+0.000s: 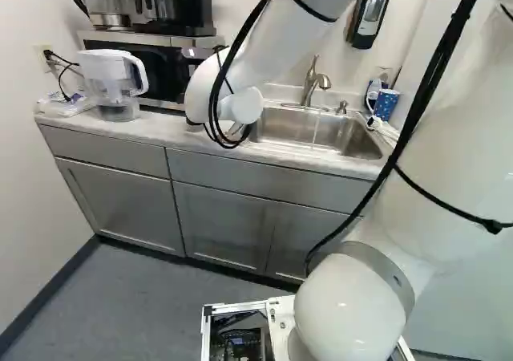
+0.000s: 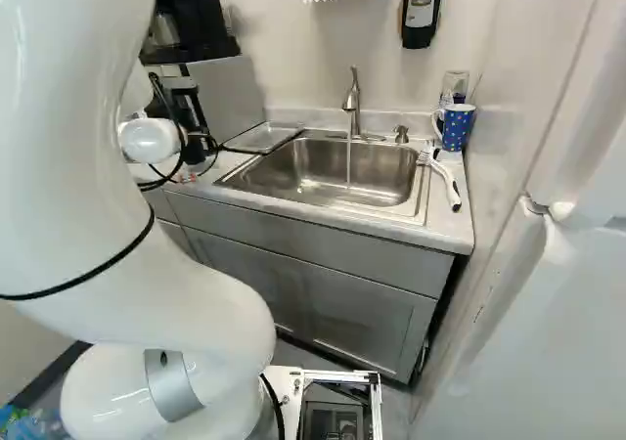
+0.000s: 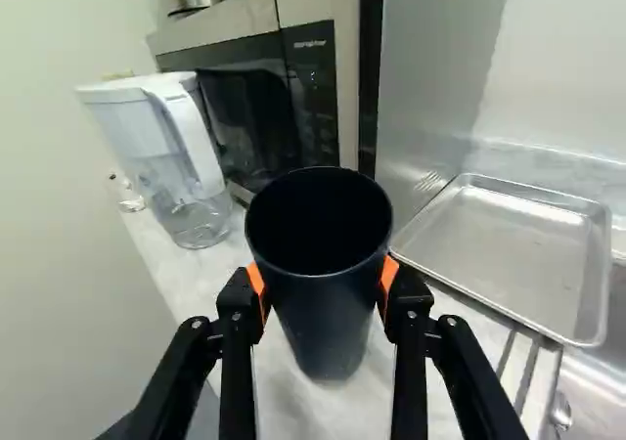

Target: Rinse the cup and place it in the tray

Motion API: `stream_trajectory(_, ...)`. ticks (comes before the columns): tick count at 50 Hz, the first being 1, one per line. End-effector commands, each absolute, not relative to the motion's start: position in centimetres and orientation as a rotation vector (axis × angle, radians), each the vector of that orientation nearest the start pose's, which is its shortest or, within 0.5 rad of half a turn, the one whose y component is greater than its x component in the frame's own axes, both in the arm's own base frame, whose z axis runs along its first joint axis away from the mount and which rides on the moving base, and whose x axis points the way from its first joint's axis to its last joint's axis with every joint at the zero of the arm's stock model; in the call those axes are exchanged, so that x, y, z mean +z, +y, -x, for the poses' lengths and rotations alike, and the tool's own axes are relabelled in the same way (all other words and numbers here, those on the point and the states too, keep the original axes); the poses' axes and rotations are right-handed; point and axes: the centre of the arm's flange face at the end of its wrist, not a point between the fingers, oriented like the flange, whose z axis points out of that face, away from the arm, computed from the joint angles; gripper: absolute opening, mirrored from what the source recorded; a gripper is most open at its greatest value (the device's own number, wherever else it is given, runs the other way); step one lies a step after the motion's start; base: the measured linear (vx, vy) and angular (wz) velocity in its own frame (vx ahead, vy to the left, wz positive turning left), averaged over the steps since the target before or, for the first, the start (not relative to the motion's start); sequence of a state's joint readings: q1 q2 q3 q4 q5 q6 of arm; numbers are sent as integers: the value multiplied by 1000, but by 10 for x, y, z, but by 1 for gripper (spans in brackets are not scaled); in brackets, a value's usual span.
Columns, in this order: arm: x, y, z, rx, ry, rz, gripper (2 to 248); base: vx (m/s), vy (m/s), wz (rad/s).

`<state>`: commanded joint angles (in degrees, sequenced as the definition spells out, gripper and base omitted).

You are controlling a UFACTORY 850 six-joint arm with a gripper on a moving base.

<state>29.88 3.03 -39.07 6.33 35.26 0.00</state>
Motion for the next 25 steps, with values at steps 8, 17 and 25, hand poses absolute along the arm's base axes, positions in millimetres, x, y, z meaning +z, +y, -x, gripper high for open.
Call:
stream_trajectory(8, 527, 215, -412, -1748, -388, 2184, 124, 0, 0, 0)
stream_trajectory(17, 536, 203, -420, -1782, -352, 2181, 124, 0, 0, 0)
stream_trajectory(25, 545, 193, -427, -1813, -320, 2178, 124, 0, 0, 0)
